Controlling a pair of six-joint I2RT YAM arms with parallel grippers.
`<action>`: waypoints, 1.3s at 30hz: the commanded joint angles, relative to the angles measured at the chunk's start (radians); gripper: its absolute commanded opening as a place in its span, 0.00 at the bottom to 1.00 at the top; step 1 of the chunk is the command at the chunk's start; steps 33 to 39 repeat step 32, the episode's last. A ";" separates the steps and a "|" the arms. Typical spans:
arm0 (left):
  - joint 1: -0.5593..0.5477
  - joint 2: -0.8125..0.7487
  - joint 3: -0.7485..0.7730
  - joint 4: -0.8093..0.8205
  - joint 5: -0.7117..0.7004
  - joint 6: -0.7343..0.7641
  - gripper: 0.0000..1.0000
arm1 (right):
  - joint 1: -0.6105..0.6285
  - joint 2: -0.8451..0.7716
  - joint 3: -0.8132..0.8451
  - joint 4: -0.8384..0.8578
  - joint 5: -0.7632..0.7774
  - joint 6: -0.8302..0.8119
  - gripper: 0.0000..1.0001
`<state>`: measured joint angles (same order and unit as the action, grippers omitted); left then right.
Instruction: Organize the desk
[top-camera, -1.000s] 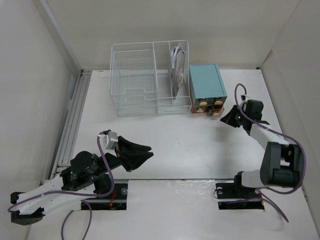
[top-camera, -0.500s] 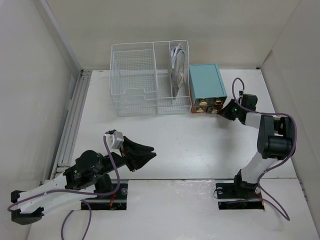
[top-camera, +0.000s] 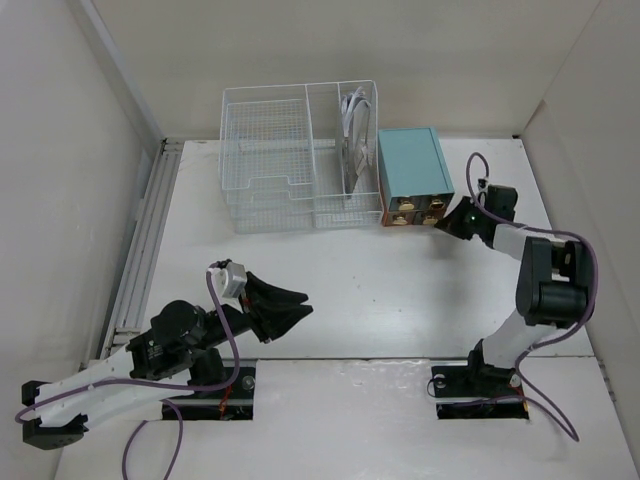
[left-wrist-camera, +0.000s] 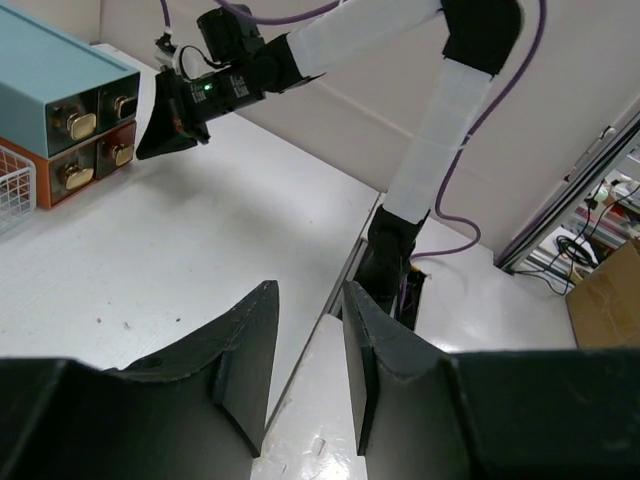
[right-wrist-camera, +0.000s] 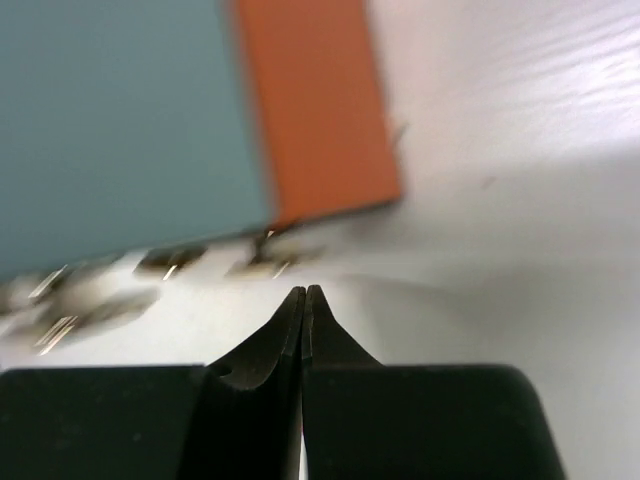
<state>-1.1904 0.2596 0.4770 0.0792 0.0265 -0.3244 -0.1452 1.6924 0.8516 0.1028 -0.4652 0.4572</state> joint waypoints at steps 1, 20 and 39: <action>-0.005 0.009 0.006 0.079 0.020 -0.008 0.31 | 0.013 -0.143 0.044 -0.213 -0.147 -0.128 0.00; -0.005 0.348 0.253 0.156 -0.055 -0.022 1.00 | 0.157 -0.975 0.254 -0.472 0.321 -0.493 1.00; 0.005 0.546 0.523 -0.171 -0.675 -0.094 1.00 | 0.157 -1.162 0.106 -0.419 0.306 -0.494 1.00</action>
